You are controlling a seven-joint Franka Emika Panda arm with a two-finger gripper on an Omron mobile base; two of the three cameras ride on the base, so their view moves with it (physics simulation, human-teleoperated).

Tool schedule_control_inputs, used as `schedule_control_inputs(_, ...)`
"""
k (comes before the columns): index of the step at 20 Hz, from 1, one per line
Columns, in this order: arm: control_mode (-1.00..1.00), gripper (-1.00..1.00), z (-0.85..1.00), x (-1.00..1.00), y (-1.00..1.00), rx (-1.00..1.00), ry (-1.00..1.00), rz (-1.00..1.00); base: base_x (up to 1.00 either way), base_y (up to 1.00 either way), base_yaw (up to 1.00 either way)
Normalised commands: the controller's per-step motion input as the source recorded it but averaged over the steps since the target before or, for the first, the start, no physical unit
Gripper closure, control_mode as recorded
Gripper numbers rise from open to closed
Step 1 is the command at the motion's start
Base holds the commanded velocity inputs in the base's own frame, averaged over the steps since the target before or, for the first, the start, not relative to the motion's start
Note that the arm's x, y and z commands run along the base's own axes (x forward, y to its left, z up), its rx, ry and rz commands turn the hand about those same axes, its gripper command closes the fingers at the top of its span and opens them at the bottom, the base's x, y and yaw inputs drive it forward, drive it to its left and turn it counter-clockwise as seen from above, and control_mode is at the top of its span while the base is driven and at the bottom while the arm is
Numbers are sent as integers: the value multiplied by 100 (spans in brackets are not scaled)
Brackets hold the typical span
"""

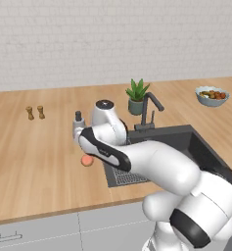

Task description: Put the colander in the sink, put the peach in the colander, and turn on the sink faucet and pour water over the colander.

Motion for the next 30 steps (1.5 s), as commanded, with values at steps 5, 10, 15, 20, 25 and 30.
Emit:
schedule_control_inputs(5, -100, -100, -13, 17, 6, 7, 1, 1, 0, 0, 0)
schedule_control_inputs(10, -100, -100, -15, 21, 15, 0, 0, 0, 0, 0, 0)
schedule_control_inputs(15, -100, -100, -12, 22, 7, 0, 0, 0, 0, 0, 0)
schedule_control_inputs(20, -100, -100, -14, 19, 0, -1, 1, 0, 0, 0, 0)
schedule_control_inputs(25, -100, -100, -23, 20, 2, -5, 0, 0, 0, 0, 0)
schedule_control_inputs(30, -100, -100, -21, 16, 2, -6, 0, 0, 0, 0, 0)
